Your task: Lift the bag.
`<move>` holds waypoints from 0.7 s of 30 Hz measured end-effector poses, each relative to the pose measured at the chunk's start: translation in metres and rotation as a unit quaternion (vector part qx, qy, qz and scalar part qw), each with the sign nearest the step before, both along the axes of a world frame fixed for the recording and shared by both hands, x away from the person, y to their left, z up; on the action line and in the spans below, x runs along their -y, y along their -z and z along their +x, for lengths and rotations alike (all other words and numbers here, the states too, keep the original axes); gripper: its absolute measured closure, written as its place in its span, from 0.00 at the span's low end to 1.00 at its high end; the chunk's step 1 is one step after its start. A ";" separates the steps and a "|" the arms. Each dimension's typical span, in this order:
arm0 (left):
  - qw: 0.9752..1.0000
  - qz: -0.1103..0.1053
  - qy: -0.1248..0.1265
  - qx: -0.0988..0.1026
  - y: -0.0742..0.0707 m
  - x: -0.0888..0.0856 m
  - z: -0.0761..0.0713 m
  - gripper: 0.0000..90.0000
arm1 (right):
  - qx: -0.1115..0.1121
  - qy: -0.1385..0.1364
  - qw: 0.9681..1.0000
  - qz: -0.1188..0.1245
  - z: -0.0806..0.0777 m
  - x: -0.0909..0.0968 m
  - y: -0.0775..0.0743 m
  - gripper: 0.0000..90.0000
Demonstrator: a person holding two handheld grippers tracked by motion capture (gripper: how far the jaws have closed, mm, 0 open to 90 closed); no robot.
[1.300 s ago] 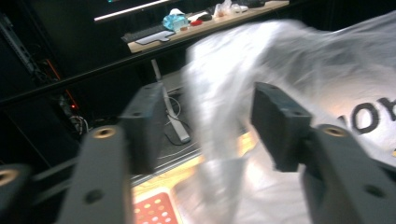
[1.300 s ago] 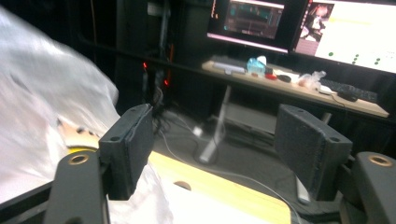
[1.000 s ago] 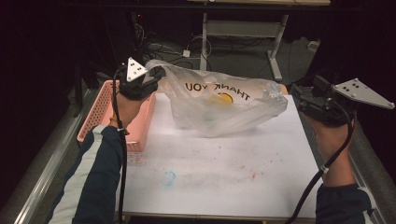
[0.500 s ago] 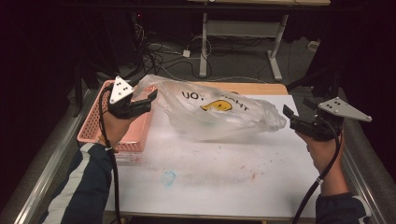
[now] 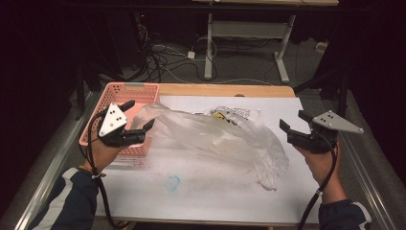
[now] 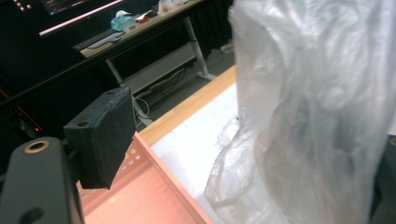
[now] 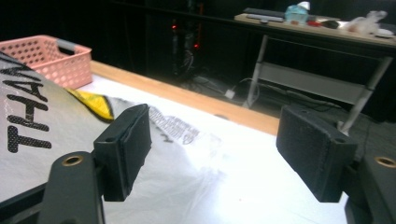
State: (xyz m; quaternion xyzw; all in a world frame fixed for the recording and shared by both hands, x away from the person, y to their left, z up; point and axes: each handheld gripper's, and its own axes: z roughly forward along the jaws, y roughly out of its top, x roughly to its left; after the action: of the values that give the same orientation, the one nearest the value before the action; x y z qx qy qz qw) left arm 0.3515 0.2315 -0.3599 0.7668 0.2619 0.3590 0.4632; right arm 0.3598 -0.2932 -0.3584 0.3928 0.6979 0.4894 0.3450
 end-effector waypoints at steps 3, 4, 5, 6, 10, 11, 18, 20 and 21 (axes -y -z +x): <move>1.000 0.011 0.008 -0.001 0.007 0.001 -0.009 0.20 | 0.002 -0.013 1.000 -0.008 -0.004 -0.006 0.005 0.28; 1.000 0.018 0.007 0.002 0.009 0.002 -0.012 0.20 | 0.004 -0.015 1.000 -0.007 -0.005 -0.007 0.006 0.28; 1.000 0.021 0.008 0.004 0.012 0.002 -0.014 0.20 | 0.005 -0.019 1.000 -0.007 -0.006 -0.008 0.007 0.27; 1.000 0.022 0.009 0.004 0.014 0.001 -0.016 0.20 | 0.006 -0.020 1.000 -0.008 -0.007 -0.010 0.007 0.27; 1.000 0.021 0.014 0.002 0.018 0.001 -0.024 0.20 | 0.007 -0.023 1.000 -0.008 -0.011 -0.013 0.010 0.25; 1.000 0.022 0.015 0.002 0.019 0.001 -0.026 0.20 | 0.006 -0.025 1.000 -0.011 -0.012 -0.014 0.011 0.25; 0.999 0.037 0.034 -0.002 0.027 0.005 -0.044 0.20 | 0.012 -0.041 0.999 -0.016 -0.022 -0.020 0.015 0.25; 0.999 0.041 0.035 -0.002 0.030 0.006 -0.048 0.19 | 0.011 -0.045 0.999 -0.016 -0.025 -0.023 0.017 0.25; 0.998 0.042 0.037 -0.004 0.031 0.006 -0.050 0.20 | 0.008 -0.046 0.999 -0.018 -0.028 -0.024 0.019 0.25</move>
State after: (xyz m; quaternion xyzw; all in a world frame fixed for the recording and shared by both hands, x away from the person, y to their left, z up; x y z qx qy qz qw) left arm 0.3017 0.2260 -0.3913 0.7959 0.2203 0.3494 0.4426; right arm 0.3323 -0.2688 -0.3776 0.3499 0.7211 0.4957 0.3345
